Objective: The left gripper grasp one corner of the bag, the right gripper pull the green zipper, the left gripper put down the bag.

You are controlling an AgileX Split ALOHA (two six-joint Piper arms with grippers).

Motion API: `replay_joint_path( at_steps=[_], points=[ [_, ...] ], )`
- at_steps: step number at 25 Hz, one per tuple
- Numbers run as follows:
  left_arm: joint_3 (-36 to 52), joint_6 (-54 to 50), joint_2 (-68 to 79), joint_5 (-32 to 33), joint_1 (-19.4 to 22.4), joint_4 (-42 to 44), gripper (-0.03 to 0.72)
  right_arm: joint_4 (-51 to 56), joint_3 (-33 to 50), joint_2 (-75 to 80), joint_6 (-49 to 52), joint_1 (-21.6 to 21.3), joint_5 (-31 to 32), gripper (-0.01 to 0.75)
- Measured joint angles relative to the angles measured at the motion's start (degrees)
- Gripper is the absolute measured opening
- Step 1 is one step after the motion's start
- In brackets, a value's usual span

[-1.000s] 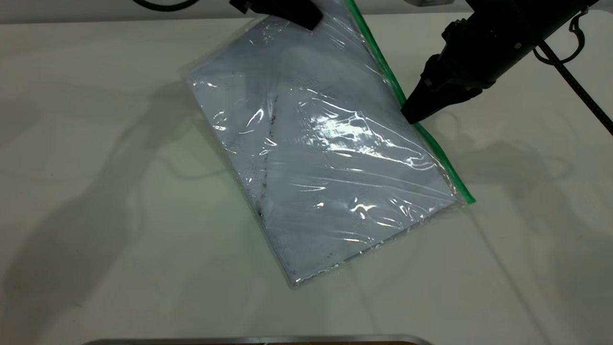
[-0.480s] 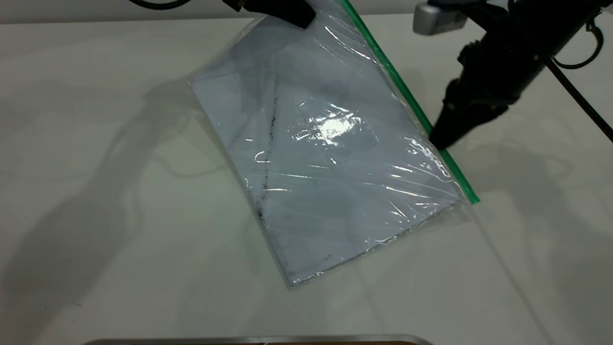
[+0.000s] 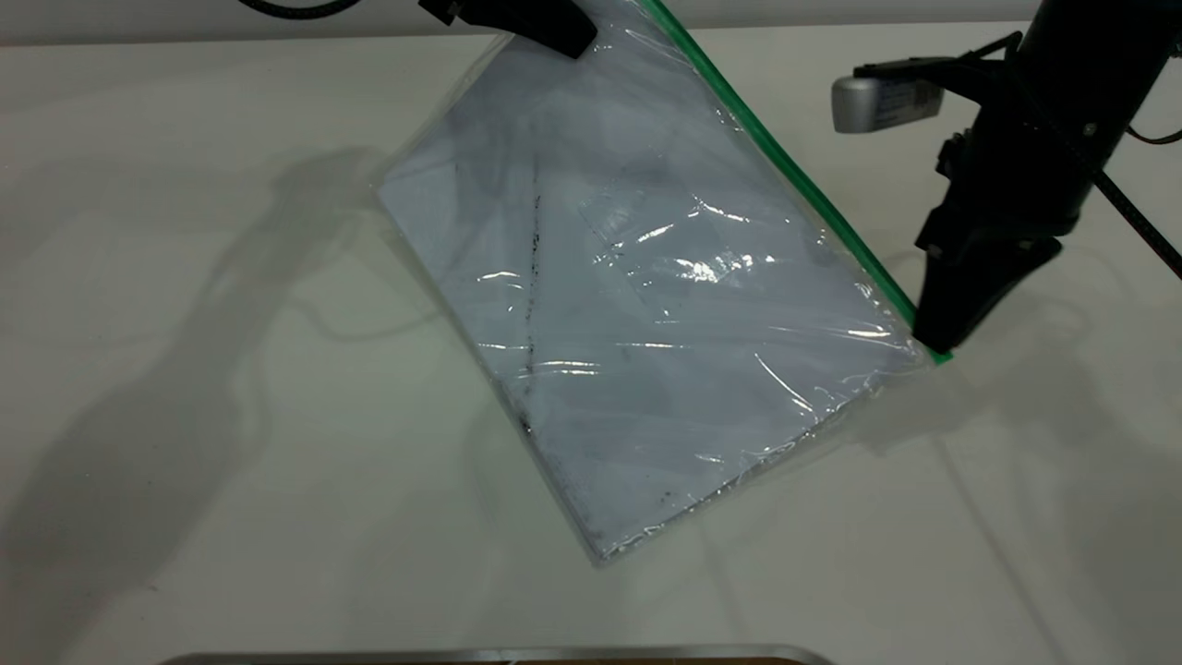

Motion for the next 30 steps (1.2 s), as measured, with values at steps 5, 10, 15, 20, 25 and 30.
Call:
replay_joint_path(
  at_steps=[5, 10, 15, 20, 25, 30],
  points=[
    [0.00, 0.00, 0.00, 0.00, 0.00, 0.07, 0.053, -2.03, 0.00, 0.00, 4.52, 0.00, 1.56, 0.045],
    [0.00, 0.00, 0.00, 0.00, 0.00, 0.20, 0.058, -2.14, 0.00, 0.00, 6.37, 0.00, 0.62, 0.089],
    [0.00, -0.71, 0.00, 0.00, 0.61, 1.11, 0.132, -2.99, 0.23, 0.28, 6.66, -0.06, 0.38, 0.288],
    [0.00, -5.45, -0.55, 0.00, 0.72, 1.50, 0.382, -3.26, 0.23, 0.39, 6.66, -0.06, -3.08, 0.485],
    [0.00, -14.15, -4.13, -2.98, 0.72, 7.88, 0.623, -3.46, 0.23, -2.89, 6.66, -0.06, -11.25, 0.529],
    [0.00, -27.03, -11.72, -3.66, 0.72, 13.31, 0.668, -3.21, 0.41, -14.99, 6.66, -0.06, -16.15, 0.531]
  ],
)
